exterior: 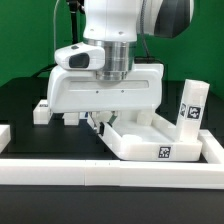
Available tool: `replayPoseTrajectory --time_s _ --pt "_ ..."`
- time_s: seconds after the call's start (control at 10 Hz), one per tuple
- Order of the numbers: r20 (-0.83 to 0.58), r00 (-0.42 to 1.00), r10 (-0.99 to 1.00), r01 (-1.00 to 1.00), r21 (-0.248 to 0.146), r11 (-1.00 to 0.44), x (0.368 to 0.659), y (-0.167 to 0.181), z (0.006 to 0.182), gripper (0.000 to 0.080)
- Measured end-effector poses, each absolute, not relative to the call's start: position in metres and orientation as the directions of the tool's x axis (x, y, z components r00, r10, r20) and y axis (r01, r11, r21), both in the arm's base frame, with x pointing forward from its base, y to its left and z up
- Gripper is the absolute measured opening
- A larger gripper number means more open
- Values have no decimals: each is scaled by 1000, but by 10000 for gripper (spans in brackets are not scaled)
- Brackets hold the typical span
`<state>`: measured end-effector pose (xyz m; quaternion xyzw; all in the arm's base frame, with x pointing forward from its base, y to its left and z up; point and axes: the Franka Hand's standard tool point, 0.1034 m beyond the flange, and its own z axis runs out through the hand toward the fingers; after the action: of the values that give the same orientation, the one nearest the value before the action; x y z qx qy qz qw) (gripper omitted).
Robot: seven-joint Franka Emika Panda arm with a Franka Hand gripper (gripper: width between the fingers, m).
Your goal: Assemble desk
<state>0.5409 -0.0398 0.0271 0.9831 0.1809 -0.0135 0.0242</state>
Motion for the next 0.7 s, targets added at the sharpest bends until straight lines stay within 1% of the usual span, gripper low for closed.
replayPoseTrajectory --time_s 0.2,0.3,0.5,0.6,0.7 --pt "-41 866 498 500 57 -864 549 -42 32 57" --pt "-43 796 604 605 69 -793 554 -43 35 57" --pt "-41 729 684 684 87 -724 572 -33 45 57" --pt "-52 654 755 756 103 -647 579 -22 49 57" --pt "-57 612 789 788 127 -602 582 -17 50 57"
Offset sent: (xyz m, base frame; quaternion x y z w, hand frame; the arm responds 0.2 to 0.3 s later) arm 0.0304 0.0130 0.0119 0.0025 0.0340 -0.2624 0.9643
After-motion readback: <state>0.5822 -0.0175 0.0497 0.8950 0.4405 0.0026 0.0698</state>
